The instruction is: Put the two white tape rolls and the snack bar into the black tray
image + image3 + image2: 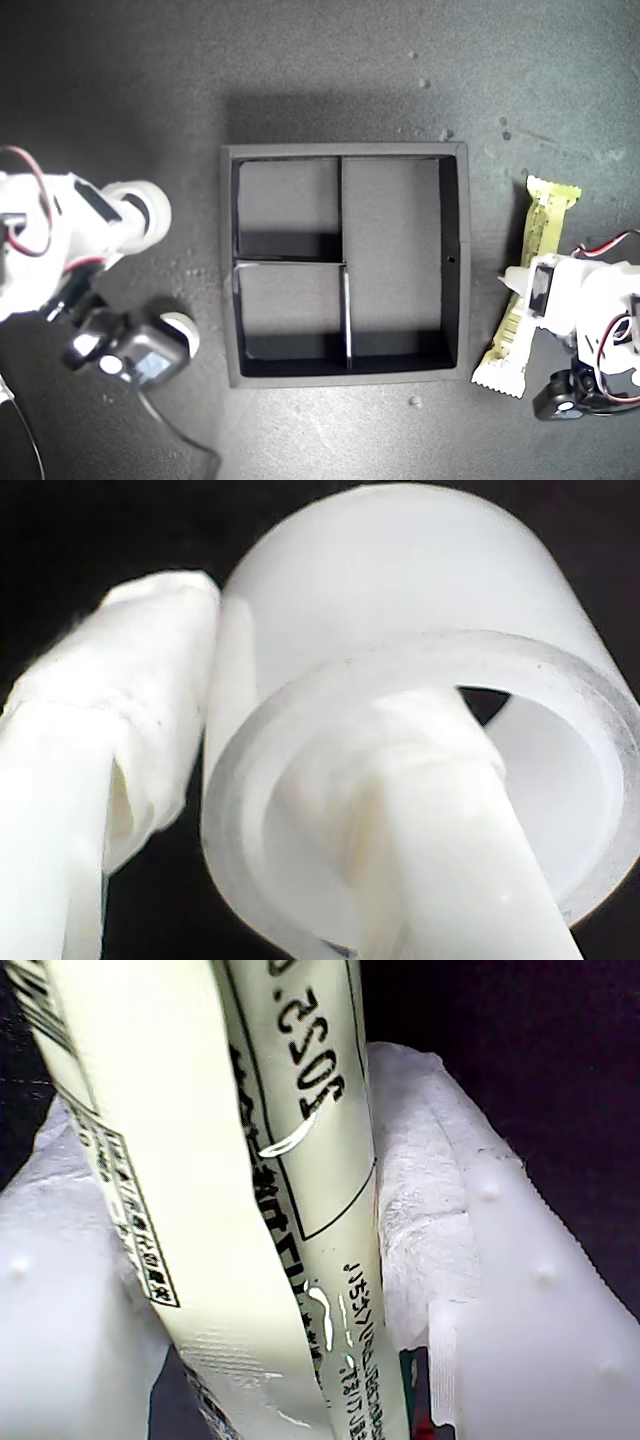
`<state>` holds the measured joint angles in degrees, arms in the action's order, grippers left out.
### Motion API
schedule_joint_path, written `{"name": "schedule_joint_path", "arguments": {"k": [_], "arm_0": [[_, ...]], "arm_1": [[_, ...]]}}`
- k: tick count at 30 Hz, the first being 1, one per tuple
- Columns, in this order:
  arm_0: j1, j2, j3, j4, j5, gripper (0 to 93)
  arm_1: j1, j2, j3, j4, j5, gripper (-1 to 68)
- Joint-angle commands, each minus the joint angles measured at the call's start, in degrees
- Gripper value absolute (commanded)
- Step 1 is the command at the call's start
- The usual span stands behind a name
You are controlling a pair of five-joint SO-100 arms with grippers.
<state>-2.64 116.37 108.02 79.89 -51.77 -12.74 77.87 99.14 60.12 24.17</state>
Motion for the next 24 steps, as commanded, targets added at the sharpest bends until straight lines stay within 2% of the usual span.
{"name": "schedule_joint_path", "arguments": {"k": [1, 8, 12, 15, 19, 24], "arm_0": [[-1.8, 1.1, -10.0, 4.7, 2.5, 0.0], [-0.5, -8.4, -21.4, 6.2, 4.4, 0.0], [0.9, -17.6, -29.8, 6.6, 5.5, 0.0], [1.6, -26.3, -38.6, 9.1, 6.2, 0.0], [1.8, -35.4, -48.4, 12.7, 5.7, 0.1], [2.0, -47.1, -64.9, 19.5, 5.5, 0.1]], "arm_1": [[-1.7, 0.2, -4.9, 4.3, 0.2, 2.6], [-5.5, 0.8, -19.0, 18.8, -0.8, 2.3], [-7.1, 0.2, -30.0, 24.2, -3.3, 3.0], [-7.2, -0.1, -37.2, 24.3, -6.5, 3.6], [-6.0, -3.4, -46.3, 20.0, -10.3, 3.6], [-3.7, -18.7, -66.0, 18.5, -13.8, 3.9]]}}
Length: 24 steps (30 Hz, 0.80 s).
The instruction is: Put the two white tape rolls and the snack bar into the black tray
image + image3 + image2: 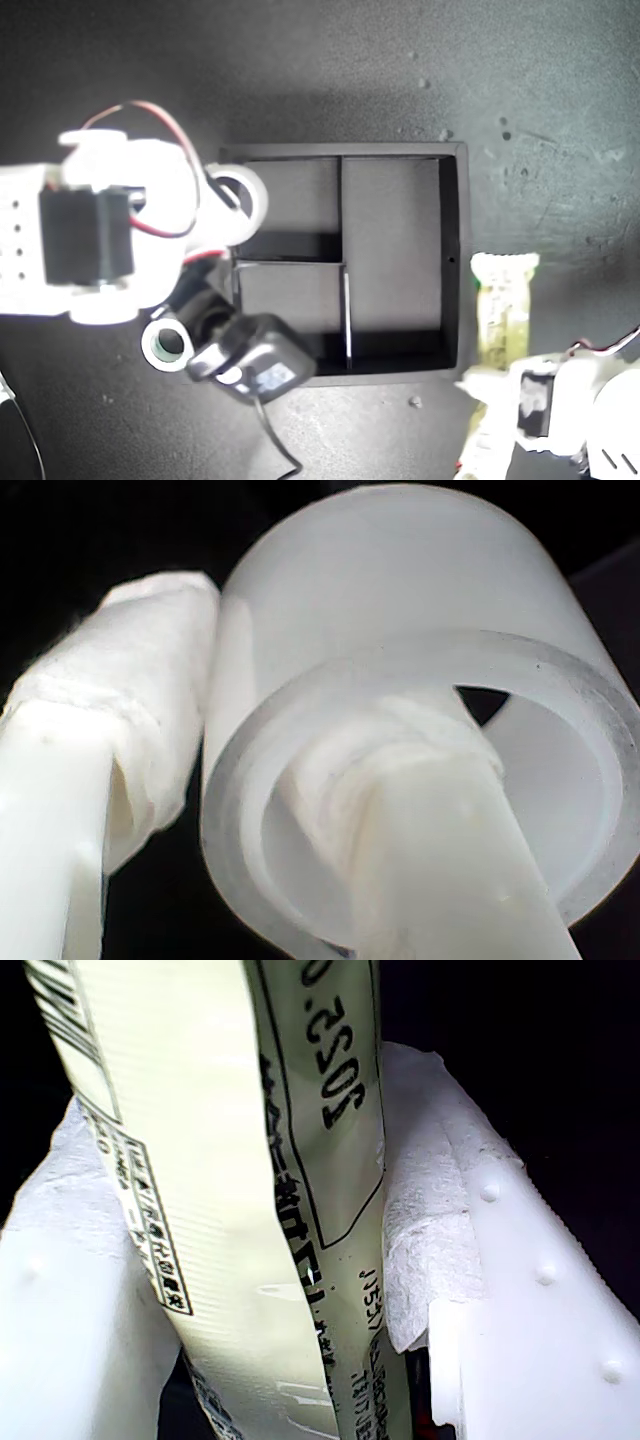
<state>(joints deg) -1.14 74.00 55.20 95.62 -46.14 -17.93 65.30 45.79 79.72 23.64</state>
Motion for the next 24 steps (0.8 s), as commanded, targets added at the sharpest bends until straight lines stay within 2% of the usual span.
{"name": "schedule_joint_path", "arguments": {"k": [1, 4, 13, 24], "arm_0": [[0.7, -8.6, -17.9, 6.5, -0.2, 0.1], [1.1, -16.3, -27.6, 9.3, 0.0, 0.1], [1.1, -18.5, -24.8, 9.3, -1.5, 0.0], [1.3, -20.8, -29.5, 9.3, -1.2, 0.0]], "arm_1": [[1.9, -9.2, -16.1, -0.8, -13.5, 4.1], [2.7, -13.5, -19.9, 0.1, -13.1, 4.0], [2.7, -13.5, -19.6, 4.1, -11.5, 3.1], [2.6, -13.5, -18.9, 4.1, -11.2, 2.9]]}}
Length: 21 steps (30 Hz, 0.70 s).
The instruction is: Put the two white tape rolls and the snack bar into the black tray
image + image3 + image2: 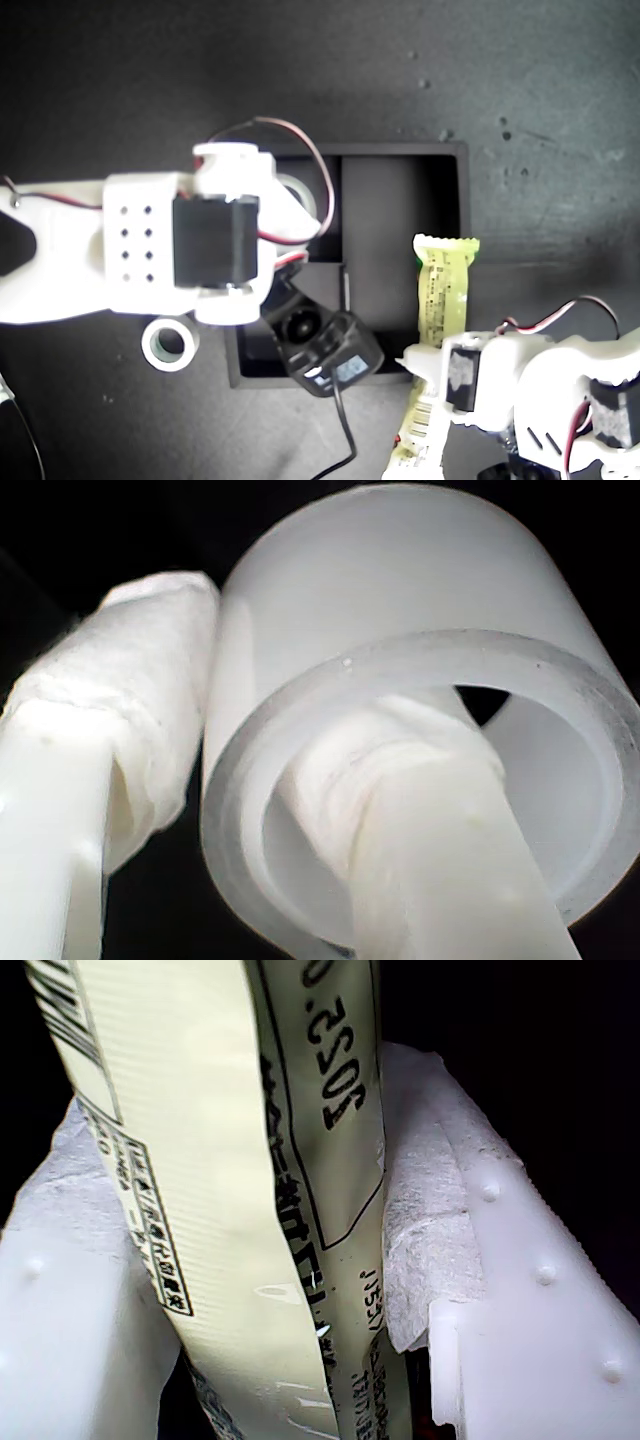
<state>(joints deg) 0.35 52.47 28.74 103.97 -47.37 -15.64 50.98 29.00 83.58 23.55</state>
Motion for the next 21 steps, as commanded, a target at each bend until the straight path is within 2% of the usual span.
{"name": "schedule_joint_path", "arguments": {"k": [1, 7, 14, 21], "arm_0": [[-0.2, 0.6, -3.1, 1.0, 0.0, 0.0], [-0.3, 0.5, -3.0, 1.0, 0.1, 1.7], [0.0, 1.0, -1.6, 1.1, -0.3, 11.5], [-0.4, 6.6, 2.5, 1.1, -0.2, 11.5]], "arm_1": [[0.4, 0.8, -2.1, 0.4, -11.1, 2.9], [0.3, 0.8, -2.0, 0.6, -11.2, 4.3], [0.3, 0.8, -1.5, 3.2, -11.3, 19.6], [0.4, 0.8, -4.1, 7.6, -12.0, 20.7]]}}
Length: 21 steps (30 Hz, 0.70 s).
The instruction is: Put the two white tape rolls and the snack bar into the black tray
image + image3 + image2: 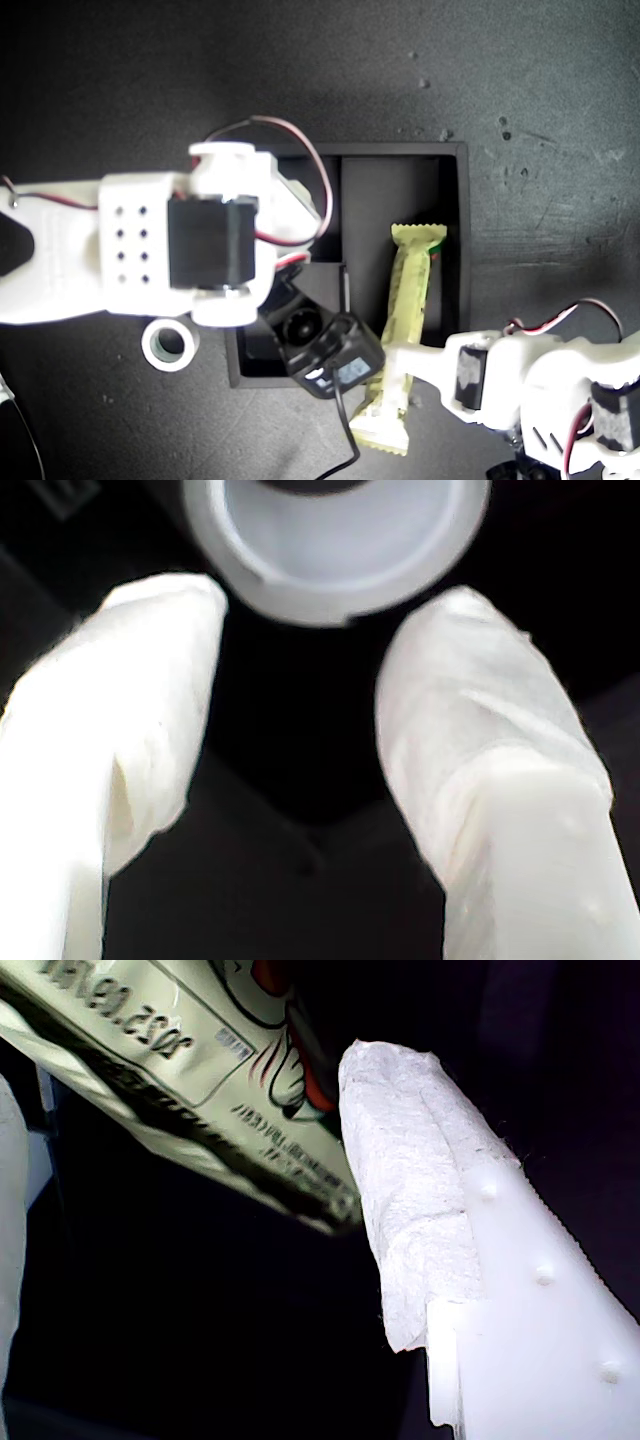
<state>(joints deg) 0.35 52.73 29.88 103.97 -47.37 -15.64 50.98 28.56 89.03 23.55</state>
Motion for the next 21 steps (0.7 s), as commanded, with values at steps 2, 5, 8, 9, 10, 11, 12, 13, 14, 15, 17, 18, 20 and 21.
{"name": "schedule_joint_path", "arguments": {"k": [2, 5, 8, 9, 10, 11, 12, 13, 14, 15, 17, 18, 20, 21], "arm_0": [[-0.5, 13.4, 6.2, 1.1, -0.1, 11.4], [0.7, 28.3, 16.1, 1.1, -1.3, 11.4], [4.7, 43.9, 28.0, 1.1, -6.6, 11.3], [6.9, 48.4, 32.1, 1.1, -9.1, 11.2], [9.3, 52.5, 35.9, 0.8, -11.9, 11.2], [12.0, 56.0, 40.0, -0.1, -14.9, 11.1], [14.9, 59.2, 44.7, -2.5, -17.8, 10.9], [17.6, 62.4, 49.9, -6.1, -20.3, 10.8], [19.8, 64.9, 55.1, -9.9, -22.6, 10.5], [21.7, 66.6, 60.0, -13.9, -24.7, 10.3], [24.5, 68.3, 68.4, -21.0, -27.8, 10.0], [25.5, 68.3, 71.5, -24.3, -28.9, 9.9], [27.3, 67.1, 75.8, -29.5, -30.8, 9.8], [28.1, 66.2, 77.3, -31.6, -31.6, 9.8]], "arm_1": [[0.4, 0.8, -7.9, 7.0, -12.0, 19.9], [-0.1, 3.3, -14.9, 14.2, -11.4, 18.2], [0.0, 13.6, -9.5, 14.2, -5.8, 14.1], [0.7, 17.3, -6.9, 14.2, -2.3, 11.7], [1.8, 21.4, -3.7, 14.2, 2.2, 9.5], [3.4, 25.7, 0.3, 14.2, 7.7, 6.8], [5.0, 30.3, 4.8, 14.2, 13.1, 0.7], [6.2, 35.1, 9.6, 14.2, 16.9, -0.2], [7.0, 39.4, 13.8, 14.2, 19.4, -0.3], [7.9, 43.2, 17.8, 14.1, 21.7, -0.4], [9.6, 50.3, 26.2, 13.6, 26.1, -0.6], [10.0, 54.1, 31.3, 12.0, 27.6, -0.6], [10.6, 62.7, 43.3, 6.5, 29.8, -0.6], [11.0, 67.2, 49.7, 3.7, 31.1, -0.6]]}}
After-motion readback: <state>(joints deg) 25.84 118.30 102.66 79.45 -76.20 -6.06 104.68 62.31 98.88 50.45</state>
